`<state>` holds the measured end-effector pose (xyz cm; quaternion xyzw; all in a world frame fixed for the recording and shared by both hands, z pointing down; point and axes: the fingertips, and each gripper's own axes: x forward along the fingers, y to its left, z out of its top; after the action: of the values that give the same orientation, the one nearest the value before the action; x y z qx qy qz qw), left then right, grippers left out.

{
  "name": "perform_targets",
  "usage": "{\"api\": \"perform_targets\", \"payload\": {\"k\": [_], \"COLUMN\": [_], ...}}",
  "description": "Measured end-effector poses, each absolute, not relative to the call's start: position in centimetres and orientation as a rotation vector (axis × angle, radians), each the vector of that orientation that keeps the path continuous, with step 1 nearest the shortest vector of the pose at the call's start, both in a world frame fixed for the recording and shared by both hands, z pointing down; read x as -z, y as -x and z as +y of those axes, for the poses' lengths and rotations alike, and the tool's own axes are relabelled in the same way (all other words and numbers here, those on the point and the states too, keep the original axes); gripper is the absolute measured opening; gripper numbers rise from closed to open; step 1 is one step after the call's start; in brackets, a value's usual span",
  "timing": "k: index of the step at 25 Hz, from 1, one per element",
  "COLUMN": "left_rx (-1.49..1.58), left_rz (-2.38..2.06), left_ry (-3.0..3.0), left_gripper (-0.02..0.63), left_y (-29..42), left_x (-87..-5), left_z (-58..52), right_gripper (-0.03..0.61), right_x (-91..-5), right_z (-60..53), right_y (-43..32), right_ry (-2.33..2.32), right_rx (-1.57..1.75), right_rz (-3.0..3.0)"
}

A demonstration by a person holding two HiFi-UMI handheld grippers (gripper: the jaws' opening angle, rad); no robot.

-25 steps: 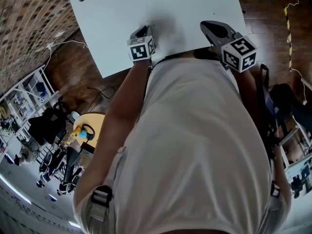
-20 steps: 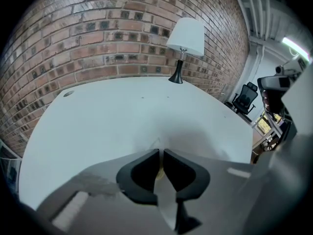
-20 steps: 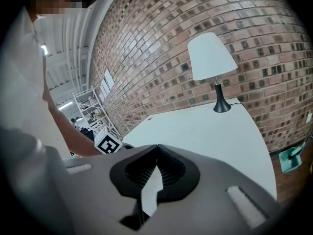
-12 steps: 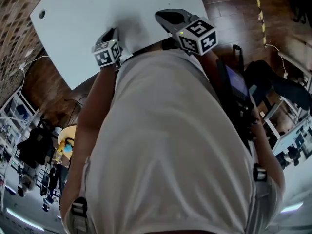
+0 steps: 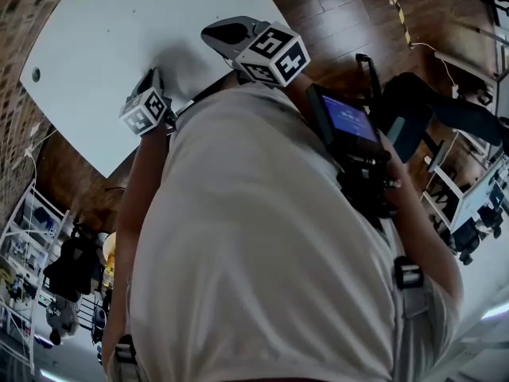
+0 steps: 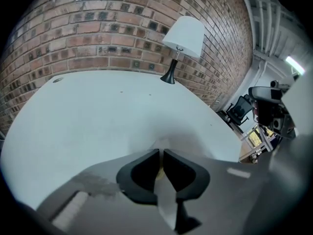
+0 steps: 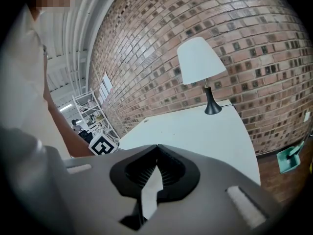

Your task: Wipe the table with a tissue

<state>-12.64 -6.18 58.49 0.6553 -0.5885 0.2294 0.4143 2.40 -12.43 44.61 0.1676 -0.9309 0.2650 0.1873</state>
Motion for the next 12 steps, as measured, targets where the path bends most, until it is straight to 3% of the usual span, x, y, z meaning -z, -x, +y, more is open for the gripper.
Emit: {"api": "perform_targets", "payload": {"k": [12], "left_rx": [-0.617], "left_rz": [-1.339], "left_ry": [-1.847], "left_gripper": [0.032], "left_y": [5.9], "left_x": [-57.3], "left_z": [-11.5], "right_gripper": [0.008], "right_x": [-43.7], "right_z": [-15.1], "right_y": [-5.6], "right_ry": [-0.518], "right_rx": [-0.707], "right_rz": [-2.670]}}
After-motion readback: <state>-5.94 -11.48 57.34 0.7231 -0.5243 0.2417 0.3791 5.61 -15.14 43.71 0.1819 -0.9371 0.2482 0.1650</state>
